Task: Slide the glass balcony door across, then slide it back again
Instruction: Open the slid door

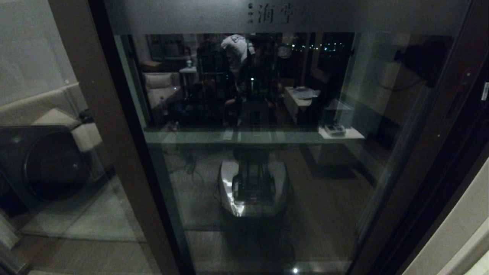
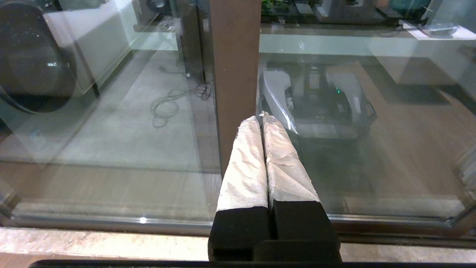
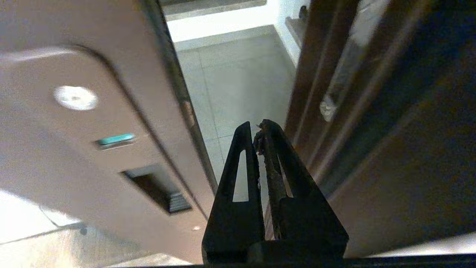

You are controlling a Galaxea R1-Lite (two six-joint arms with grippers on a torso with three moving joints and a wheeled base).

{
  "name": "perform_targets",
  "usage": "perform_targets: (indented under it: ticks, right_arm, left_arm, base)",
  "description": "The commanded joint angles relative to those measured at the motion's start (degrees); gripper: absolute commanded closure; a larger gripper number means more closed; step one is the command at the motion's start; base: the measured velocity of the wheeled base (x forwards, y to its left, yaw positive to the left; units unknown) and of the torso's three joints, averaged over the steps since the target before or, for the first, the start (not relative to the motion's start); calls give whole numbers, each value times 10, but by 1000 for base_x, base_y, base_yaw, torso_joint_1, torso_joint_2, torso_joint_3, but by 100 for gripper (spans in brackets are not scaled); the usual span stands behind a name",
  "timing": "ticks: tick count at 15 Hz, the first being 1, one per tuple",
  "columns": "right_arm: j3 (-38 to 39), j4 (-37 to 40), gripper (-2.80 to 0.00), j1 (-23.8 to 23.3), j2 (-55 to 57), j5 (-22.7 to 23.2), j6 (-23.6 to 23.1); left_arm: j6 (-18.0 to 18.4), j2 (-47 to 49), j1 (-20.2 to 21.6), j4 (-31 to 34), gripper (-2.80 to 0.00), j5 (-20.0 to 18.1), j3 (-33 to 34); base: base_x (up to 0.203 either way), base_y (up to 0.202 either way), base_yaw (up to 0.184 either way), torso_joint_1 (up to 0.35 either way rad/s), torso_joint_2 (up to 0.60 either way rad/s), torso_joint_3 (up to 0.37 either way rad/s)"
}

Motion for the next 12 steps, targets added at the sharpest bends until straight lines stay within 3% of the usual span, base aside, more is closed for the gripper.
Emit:
perform_targets:
  ticks: [1, 12]
  right_arm:
    - [-1, -5, 0, 5, 23, 2, 0]
    - [-1, -41, 0, 40, 19, 3, 48]
  left_arm:
    - [0, 0, 0, 0, 0, 0, 0]
    - [0, 0, 0, 0, 0, 0, 0]
  base:
    - [0, 0, 0, 0, 0, 0]
    - [0, 0, 0, 0, 0, 0]
